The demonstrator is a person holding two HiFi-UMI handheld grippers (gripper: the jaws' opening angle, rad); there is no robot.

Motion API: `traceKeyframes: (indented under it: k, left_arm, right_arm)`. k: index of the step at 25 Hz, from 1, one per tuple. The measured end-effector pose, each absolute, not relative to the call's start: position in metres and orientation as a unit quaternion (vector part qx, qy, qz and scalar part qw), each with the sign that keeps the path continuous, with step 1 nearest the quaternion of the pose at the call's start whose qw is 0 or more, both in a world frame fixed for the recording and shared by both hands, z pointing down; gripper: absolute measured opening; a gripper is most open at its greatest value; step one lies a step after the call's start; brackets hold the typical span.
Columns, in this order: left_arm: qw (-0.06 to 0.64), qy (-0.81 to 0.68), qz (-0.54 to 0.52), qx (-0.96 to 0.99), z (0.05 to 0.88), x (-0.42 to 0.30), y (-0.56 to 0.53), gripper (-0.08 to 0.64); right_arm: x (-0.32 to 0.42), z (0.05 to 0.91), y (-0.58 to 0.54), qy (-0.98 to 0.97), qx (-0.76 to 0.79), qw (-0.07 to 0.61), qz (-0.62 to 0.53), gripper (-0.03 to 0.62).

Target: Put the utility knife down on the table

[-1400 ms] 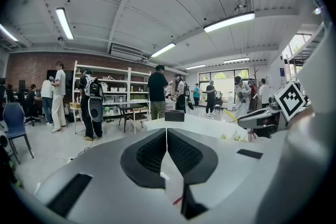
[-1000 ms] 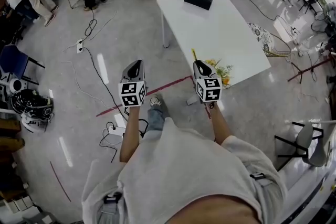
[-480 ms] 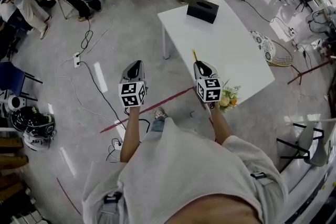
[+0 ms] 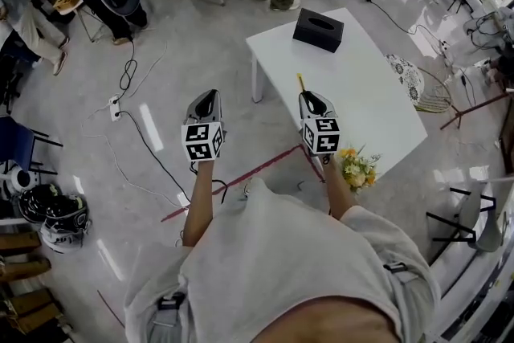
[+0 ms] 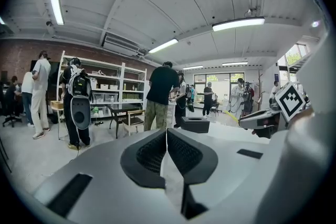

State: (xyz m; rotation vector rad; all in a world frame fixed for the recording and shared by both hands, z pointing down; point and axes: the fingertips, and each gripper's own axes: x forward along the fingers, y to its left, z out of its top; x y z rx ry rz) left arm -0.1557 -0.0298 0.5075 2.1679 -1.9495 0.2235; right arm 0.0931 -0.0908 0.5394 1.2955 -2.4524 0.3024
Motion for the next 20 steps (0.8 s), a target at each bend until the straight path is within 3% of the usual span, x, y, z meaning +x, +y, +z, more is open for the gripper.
traceKeyframes:
  k: [20]
  left_arm:
    - [0.125, -0.638, 0.076, 0.756, 0.528, -0.191, -0.079, 0.023]
  right_arm:
    - [0.063, 0.555, -0.123, -0.848, 0.479, 0.194, 0.116, 0.083]
